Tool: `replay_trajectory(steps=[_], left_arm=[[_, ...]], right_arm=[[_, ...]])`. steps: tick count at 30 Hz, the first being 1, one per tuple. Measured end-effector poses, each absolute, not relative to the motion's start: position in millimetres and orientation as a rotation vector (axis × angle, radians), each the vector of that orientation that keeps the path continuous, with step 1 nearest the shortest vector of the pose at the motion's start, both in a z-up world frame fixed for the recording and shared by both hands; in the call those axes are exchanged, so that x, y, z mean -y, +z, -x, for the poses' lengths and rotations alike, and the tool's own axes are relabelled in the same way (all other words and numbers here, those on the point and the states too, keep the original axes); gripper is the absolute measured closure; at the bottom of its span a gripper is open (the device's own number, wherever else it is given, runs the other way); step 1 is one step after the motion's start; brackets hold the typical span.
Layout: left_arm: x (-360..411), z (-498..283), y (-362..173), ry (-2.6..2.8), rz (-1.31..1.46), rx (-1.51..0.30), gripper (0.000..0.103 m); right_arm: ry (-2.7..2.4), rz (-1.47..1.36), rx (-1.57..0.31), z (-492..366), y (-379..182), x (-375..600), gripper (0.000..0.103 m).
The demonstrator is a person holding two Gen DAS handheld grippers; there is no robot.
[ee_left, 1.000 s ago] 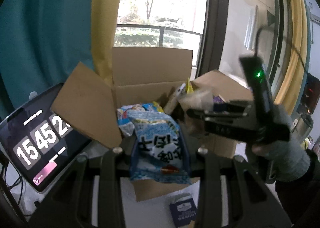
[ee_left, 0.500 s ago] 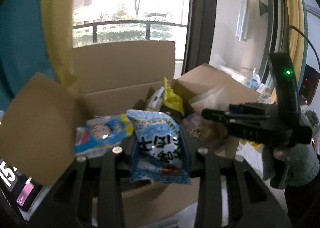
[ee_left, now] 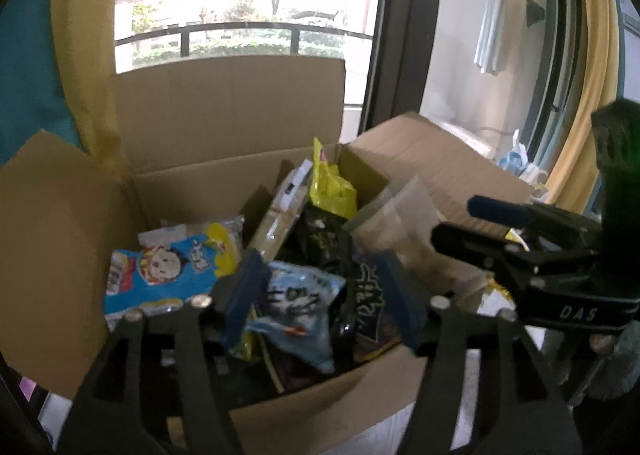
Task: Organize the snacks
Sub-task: 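Open both tools to release the bags and withdraw from the box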
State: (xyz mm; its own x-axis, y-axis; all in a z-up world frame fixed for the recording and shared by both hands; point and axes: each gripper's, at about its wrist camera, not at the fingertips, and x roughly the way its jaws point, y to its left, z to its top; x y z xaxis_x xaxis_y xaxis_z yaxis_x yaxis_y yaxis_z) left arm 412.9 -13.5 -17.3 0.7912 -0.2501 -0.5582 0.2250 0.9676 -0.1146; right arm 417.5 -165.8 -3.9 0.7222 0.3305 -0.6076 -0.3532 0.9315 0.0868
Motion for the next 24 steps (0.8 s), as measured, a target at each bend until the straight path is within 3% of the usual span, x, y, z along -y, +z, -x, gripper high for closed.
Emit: replay_trajectory(steps=[24], left_arm=[[-17,-305,0,-0.221,0.088,-0.557,0.030]], right_arm=[[0.373,0.070,-0.688,-331,6,138,0.029]])
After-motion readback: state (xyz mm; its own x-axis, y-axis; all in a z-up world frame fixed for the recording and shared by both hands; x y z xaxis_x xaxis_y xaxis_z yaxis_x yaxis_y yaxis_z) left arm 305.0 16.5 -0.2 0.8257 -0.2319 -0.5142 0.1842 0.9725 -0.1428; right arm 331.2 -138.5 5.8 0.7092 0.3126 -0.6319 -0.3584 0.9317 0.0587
